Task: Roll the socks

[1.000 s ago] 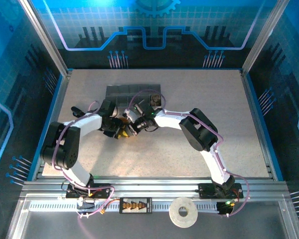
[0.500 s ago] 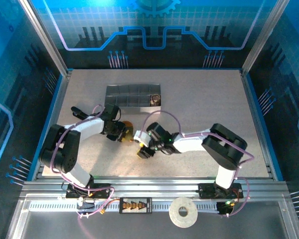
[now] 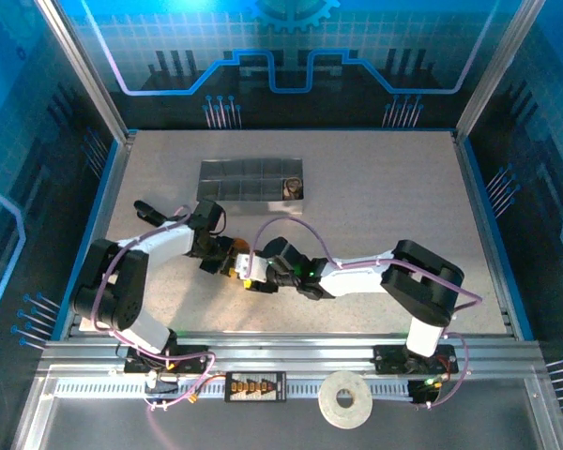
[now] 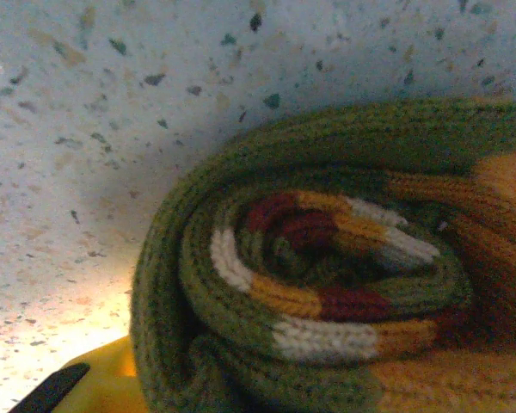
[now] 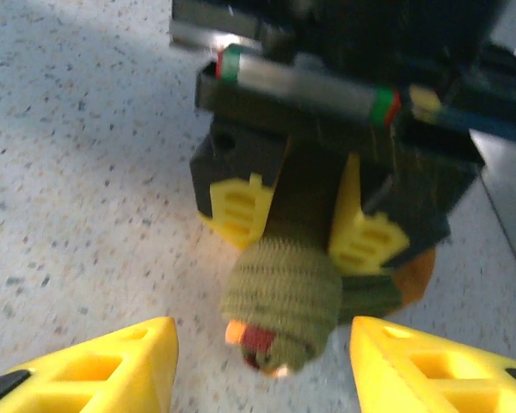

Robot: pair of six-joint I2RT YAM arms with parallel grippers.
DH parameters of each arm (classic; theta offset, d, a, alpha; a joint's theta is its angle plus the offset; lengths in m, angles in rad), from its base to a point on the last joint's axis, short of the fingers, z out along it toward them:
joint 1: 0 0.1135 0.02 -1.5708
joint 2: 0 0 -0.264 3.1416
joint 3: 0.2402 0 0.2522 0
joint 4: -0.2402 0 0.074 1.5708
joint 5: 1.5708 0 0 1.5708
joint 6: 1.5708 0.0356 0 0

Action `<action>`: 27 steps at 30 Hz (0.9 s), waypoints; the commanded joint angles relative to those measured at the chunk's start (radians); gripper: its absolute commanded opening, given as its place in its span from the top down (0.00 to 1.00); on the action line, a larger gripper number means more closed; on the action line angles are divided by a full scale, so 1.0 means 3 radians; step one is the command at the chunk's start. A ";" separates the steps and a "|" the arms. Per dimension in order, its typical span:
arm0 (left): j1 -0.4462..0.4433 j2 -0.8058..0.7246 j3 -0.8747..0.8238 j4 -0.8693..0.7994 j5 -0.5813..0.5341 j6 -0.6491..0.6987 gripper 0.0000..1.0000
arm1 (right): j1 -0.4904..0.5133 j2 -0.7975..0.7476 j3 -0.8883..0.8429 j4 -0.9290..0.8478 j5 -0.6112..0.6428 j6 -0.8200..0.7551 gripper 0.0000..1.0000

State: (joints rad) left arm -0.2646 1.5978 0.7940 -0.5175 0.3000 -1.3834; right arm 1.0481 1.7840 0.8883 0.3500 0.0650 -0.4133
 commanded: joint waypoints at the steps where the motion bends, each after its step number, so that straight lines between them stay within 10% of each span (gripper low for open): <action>1: -0.0035 0.0503 -0.0271 -0.1156 -0.0215 -0.0119 1.00 | 0.0050 0.0180 0.0189 0.0059 -0.0052 -0.0133 0.47; 20: -0.0036 0.0023 -0.0469 -0.0953 -0.0056 -0.0198 1.00 | 0.0014 0.0871 0.0619 -0.0495 0.0379 -0.0167 0.87; 27: -0.0014 -0.0593 -0.0474 -0.1002 -0.0077 -0.0294 0.63 | -0.0077 0.0917 0.0664 -0.0896 0.0061 -0.0004 1.00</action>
State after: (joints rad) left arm -0.2512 1.4513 0.7151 -0.5240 0.2329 -1.4406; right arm 1.0603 1.9686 1.0966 0.2516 0.0563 -0.4477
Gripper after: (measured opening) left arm 0.361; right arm 0.055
